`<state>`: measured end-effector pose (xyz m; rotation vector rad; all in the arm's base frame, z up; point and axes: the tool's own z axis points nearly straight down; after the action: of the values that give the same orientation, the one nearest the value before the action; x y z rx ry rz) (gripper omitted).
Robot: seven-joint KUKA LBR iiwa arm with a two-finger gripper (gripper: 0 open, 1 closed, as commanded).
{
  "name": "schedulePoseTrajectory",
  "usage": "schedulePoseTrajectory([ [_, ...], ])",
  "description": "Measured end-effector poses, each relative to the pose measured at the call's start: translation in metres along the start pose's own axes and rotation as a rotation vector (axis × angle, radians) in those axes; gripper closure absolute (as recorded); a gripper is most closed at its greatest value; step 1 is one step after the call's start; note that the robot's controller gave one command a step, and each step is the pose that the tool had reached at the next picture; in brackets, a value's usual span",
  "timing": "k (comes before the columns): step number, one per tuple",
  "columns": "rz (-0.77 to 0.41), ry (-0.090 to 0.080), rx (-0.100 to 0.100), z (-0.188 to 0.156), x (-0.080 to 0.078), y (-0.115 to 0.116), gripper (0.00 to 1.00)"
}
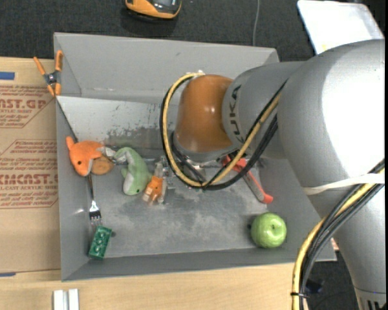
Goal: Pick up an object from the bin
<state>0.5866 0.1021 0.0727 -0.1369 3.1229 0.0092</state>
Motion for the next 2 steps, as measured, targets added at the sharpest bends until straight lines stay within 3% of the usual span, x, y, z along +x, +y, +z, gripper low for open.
schedulePoseTrajectory([
  [1, 0.0, 0.0, 0.0, 0.0, 0.0, 0.0, 1.0],
  [2, 0.0, 0.014, 0.002, -0.021, 0.004, -0.001, 1.0],
])
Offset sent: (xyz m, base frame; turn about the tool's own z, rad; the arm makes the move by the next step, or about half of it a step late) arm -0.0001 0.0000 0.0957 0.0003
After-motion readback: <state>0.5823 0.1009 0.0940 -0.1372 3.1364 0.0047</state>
